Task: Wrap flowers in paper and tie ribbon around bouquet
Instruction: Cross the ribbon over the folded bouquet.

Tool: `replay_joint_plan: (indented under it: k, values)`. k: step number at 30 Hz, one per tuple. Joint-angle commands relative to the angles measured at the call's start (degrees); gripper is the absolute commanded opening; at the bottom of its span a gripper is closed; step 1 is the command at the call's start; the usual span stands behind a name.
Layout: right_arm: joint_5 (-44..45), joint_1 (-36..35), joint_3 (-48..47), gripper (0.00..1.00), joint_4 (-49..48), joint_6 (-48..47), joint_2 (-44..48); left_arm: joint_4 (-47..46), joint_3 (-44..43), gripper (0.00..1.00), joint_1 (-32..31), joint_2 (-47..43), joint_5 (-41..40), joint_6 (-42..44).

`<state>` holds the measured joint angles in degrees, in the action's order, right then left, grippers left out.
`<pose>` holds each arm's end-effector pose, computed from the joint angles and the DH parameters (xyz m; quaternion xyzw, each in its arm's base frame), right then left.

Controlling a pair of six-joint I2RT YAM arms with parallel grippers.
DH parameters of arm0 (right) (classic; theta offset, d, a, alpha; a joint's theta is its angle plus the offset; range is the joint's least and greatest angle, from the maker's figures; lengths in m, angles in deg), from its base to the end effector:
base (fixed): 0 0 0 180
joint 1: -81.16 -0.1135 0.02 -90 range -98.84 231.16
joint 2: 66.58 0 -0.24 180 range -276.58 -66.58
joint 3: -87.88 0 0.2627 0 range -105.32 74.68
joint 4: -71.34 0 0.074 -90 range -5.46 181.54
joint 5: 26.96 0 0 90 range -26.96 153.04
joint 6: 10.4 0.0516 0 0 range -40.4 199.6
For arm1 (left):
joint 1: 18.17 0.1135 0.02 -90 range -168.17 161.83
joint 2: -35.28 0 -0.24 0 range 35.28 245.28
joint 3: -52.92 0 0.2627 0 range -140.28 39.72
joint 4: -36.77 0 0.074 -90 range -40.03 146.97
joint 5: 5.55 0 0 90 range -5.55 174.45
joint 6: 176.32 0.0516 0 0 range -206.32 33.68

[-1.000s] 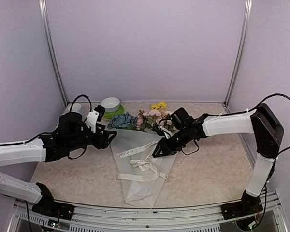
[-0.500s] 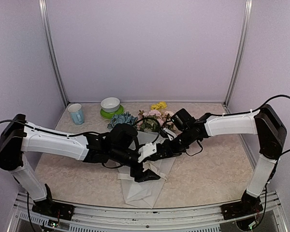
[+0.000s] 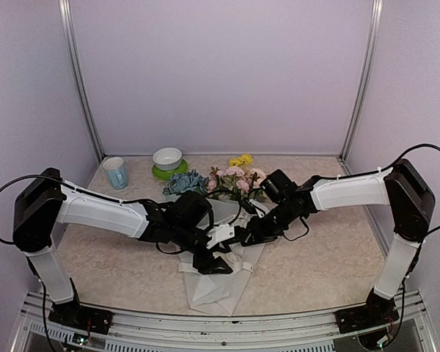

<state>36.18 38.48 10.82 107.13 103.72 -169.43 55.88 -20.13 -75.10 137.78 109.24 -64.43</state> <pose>0.2540 0.2660 0.1276 -0.2083 0.9214 0.3194 0.0754 0.1896 -0.3308 0.1281 0.6386 0.6576 -0.2955 0.2691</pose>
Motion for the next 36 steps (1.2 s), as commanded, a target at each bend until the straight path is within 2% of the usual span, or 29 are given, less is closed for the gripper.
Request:
replay_joint_plan:
  k: [1, 5, 7, 11, 15, 19, 20, 23, 24, 26, 29, 32, 35, 36]
  values:
    - [-0.7, 0.2, 0.0, 0.31, -0.7, -0.1, 1.1, -1.3, 0.3, 0.66, 0.8, -0.2, -1.7, 0.3]
    - [-0.7, 0.2, -0.1, 0.31, -0.9, 0.0, 1.3, -0.4, -1.1, 0.66, 0.6, 2.0, -3.6, 0.7]
    - [-0.7, 0.2, 0.1, 0.3, -1.4, 0.3, 1.3, -0.7, -1.6, 0.62, 0.5, 2.8, -4.2, 0.5]
    - [-0.7, 0.3, 0.2, 0.29, -1.9, 0.6, 0.8, -0.5, -1.8, 0.43, 0.3, 3.4, -3.7, 0.5]
    - [-0.9, 0.2, -0.7, 0.29, -2.3, 0.5, 0.1, 1.2, -2.7, 0.31, 0.2, 3.8, -1.6, 0.7]
    - [-1.1, 0.2, -2.1, 0.28, -2.3, 0.6, -0.9, 1.3, -3.1, 0.03, 0.3, 4.5, -1.0, -0.1]
    - [-1.3, 0.2, -2.1, 0.28, -2.3, 0.6, -1.1, 1.2, -3.2, 0.0, 0.4, 4.6, -1.4, -0.7]
    - [-2.0, 0.3, -2.3, 0.28, -2.5, 0.4, -1.3, 0.6, -3.1, 0.0, 0.7, 3.8, -3.1, -1.7]
    - [-2.1, 0.2, -2.4, 0.28, -2.5, 0.3, -1.3, 0.5, -2.8, 0.02, 0.8, 3.1, -3.4, -1.7]
    - [-2.2, 0.2, -2.3, 0.28, -2.7, 0.2, -1.1, 0.5, -2.5, 0.17, 1.4, 1.5, -2.7, -1.3]
    - [-3.3, 0.2, -2.5, 0.24, -3.1, 0.3, -1.6, 0.5, -1.9, 0.46, 1.7, -0.7, -3.6, 0.2]
    - [-3.8, 0.1, -2.5, 0.24, -3.3, 0.6, -2.4, -3.8, 1.2, 0.81, -0.1, -3.1, -7.9, 3.5]
    - [-3.6, 0.1, -2.6, 0.24, -3.1, 0.5, -2.6, -7.8, 3.3, 0.98, -0.9, -3.4, -8.2, 6.6]
    - [-3.6, 0.1, -2.6, 0.24, -3.1, 0.5, -2.6, -7.5, 2.9, 0.99, -0.8, -2.6, -8.0, 6.9]
